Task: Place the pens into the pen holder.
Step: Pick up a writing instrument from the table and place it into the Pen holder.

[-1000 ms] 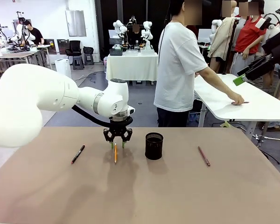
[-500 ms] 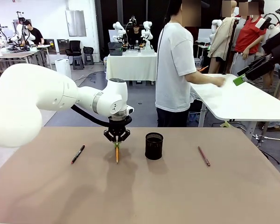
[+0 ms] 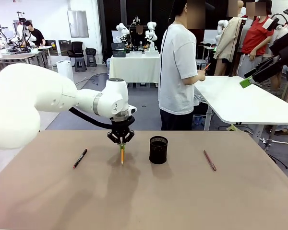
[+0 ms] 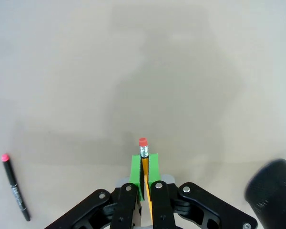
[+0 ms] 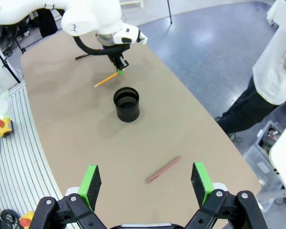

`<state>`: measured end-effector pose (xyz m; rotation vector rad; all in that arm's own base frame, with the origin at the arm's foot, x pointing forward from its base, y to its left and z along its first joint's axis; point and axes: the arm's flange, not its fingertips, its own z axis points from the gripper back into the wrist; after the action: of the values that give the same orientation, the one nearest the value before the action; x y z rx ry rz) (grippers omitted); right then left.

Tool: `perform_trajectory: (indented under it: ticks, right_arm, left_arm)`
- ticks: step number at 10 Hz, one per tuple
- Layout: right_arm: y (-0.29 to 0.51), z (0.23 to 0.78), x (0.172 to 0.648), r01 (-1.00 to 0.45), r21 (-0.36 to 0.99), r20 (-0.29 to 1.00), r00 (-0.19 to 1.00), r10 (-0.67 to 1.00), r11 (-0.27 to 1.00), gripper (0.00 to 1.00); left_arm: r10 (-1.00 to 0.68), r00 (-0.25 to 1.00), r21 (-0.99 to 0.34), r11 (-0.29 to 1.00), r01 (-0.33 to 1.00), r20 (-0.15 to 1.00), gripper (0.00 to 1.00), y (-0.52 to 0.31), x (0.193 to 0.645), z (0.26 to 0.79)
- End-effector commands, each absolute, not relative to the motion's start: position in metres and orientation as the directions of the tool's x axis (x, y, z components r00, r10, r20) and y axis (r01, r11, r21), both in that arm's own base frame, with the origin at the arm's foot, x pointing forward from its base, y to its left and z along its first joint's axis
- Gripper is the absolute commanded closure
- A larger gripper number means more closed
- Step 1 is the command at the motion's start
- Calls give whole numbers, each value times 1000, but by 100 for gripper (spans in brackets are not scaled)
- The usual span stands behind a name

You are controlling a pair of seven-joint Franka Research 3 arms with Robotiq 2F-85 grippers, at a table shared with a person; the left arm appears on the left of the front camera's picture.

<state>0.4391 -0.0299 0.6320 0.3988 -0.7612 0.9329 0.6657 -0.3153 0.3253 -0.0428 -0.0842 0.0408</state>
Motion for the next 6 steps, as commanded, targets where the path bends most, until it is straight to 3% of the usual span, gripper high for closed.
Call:
perform_trajectory:
  ticks: [1, 4, 6]
  right_arm:
    - [-30, 633, 440, -837, -10, 740, 362, 567, 547, 0]
    - [-30, 633, 440, -837, -10, 740, 362, 567, 547, 0]
    - [-30, 633, 440, -837, -10, 740, 362, 567, 547, 0]
  left_arm:
    - [-45, 995, -206, 977, 63, 91, 100, -297, 643, 357]
    - [-88, 987, -307, 944, 125, 133, 100, -283, 620, 408]
    - [-232, 907, -507, 767, 392, 350, 100, -273, 604, 430]
